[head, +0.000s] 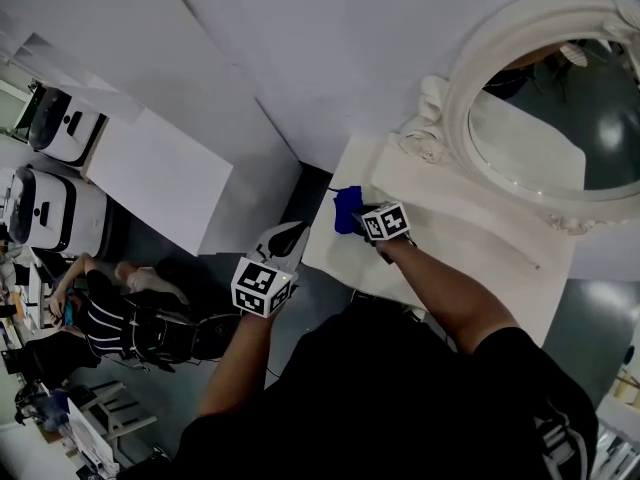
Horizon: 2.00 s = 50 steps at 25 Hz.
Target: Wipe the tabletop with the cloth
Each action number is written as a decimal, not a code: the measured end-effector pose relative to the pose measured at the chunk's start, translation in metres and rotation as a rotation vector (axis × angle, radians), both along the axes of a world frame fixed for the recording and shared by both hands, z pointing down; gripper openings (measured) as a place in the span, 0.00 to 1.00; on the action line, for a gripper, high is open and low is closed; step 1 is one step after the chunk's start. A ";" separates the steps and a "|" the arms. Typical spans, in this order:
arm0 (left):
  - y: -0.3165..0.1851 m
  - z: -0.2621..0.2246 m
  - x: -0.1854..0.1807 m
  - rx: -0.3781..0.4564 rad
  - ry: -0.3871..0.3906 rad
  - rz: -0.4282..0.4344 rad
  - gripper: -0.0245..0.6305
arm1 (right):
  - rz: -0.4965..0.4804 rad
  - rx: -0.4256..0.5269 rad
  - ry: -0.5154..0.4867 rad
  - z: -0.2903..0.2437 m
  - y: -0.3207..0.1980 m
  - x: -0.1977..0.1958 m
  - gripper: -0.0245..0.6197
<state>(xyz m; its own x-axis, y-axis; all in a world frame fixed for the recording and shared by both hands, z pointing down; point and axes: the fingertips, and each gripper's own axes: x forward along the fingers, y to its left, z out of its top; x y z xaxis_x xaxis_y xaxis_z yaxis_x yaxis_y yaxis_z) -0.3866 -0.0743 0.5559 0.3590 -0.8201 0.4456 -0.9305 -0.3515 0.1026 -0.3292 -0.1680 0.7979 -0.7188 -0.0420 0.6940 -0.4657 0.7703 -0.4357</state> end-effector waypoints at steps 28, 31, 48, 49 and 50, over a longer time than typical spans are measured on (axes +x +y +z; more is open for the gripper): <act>-0.012 0.002 0.046 -0.016 -0.004 0.102 0.06 | 0.103 0.017 0.141 0.057 -0.001 0.109 0.13; -0.020 -0.001 0.069 -0.011 -0.005 0.133 0.06 | 0.140 0.015 0.157 0.057 -0.003 0.146 0.13; -0.058 -0.006 0.230 0.003 0.013 0.366 0.06 | 0.426 0.026 0.293 0.057 -0.002 0.409 0.14; -0.059 -0.006 0.240 0.003 0.013 0.378 0.06 | 0.438 0.027 0.302 0.057 0.000 0.423 0.14; -0.060 -0.006 0.249 0.003 0.013 0.391 0.06 | 0.450 0.028 0.310 0.057 0.001 0.437 0.14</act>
